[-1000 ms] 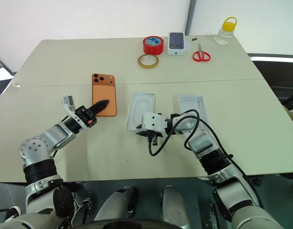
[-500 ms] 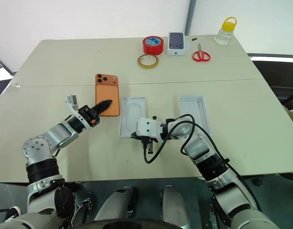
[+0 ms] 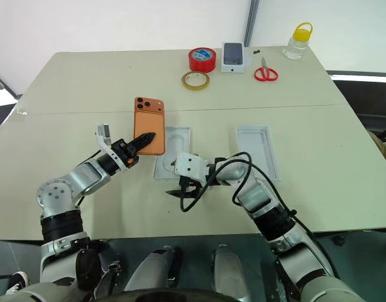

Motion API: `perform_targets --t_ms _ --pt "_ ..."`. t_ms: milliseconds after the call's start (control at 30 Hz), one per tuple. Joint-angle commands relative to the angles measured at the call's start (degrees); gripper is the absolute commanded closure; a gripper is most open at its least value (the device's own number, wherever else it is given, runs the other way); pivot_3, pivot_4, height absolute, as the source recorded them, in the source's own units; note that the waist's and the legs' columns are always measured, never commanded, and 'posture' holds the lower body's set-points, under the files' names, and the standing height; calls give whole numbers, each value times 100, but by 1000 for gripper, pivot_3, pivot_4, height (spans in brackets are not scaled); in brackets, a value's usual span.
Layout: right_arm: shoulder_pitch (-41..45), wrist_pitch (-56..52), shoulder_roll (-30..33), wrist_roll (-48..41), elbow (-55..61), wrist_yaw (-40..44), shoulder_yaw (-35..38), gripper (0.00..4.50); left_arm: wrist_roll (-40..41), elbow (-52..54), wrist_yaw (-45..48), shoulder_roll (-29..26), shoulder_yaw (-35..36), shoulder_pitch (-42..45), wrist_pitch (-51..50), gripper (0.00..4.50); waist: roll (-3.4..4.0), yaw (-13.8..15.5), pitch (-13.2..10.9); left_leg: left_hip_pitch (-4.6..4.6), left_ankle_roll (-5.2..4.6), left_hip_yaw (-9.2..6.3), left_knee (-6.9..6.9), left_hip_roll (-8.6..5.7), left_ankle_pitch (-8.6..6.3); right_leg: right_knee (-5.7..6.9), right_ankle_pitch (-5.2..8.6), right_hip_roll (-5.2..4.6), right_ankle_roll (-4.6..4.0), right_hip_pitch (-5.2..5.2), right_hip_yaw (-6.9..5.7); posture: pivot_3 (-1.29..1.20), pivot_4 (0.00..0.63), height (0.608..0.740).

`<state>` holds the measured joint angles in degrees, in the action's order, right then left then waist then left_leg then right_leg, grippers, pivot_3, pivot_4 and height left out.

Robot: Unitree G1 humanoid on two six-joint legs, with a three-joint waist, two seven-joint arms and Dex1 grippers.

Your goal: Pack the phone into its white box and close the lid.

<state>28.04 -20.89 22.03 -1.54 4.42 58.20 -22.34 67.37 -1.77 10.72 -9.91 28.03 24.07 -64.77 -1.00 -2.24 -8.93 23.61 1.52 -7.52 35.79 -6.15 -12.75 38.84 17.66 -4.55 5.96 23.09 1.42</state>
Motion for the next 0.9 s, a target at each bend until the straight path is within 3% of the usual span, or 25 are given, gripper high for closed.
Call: perform_targets --t_ms 33,167,433,467,500,667,900 --pt "-144 -287 380 -818 550 418 676 406 412 513 -80 72 -148 -235 -156 4500 0 12 0 0 -3 0 0 1 -2 -4 0 0 0 -2 0 0 150 740" --pt "-320 99 967 -671 265 577 738 406 482 667 -416 376 -249 -470 23 4500 0 107 0 -7 -19 -3 0 1 -11 -39 0 0 0 -28 -6 0 150 740" --pt "-157 340 760 -587 62 231 650 406 440 690 -298 170 -641 -517 -174 4500 -1 143 -1 -7 -6 -2 -3 2 -4 -50 -1 0 0 -32 -6 0 150 740" --pt "-145 363 729 -575 48 198 648 374 410 692 -296 126 -692 -508 -177 3521 -1 149 -1 -7 -6 -2 -4 2 -3 -50 -1 0 0 -32 -6 0 150 740" --pt "-125 368 710 -576 30 176 646 374 447 650 -354 112 -698 -486 -185 3284 -1 152 -1 -7 -5 -2 -3 1 -3 -51 -1 0 0 -32 -6 0 150 740" --pt "-48 504 734 -506 -158 83 668 374 480 636 -347 -15 -794 -475 -223 894 -1 161 -1 -7 -5 -2 0 0 -3 -56 -1 -1 0 -38 -7 0 150 740" --pt "-46 582 744 -558 -229 14 712 374 439 678 -211 -284 -971 -336 -243 894 -1 154 -1 -8 -5 -2 -1 1 -3 -57 -1 -1 0 -39 -7 0 150 740"
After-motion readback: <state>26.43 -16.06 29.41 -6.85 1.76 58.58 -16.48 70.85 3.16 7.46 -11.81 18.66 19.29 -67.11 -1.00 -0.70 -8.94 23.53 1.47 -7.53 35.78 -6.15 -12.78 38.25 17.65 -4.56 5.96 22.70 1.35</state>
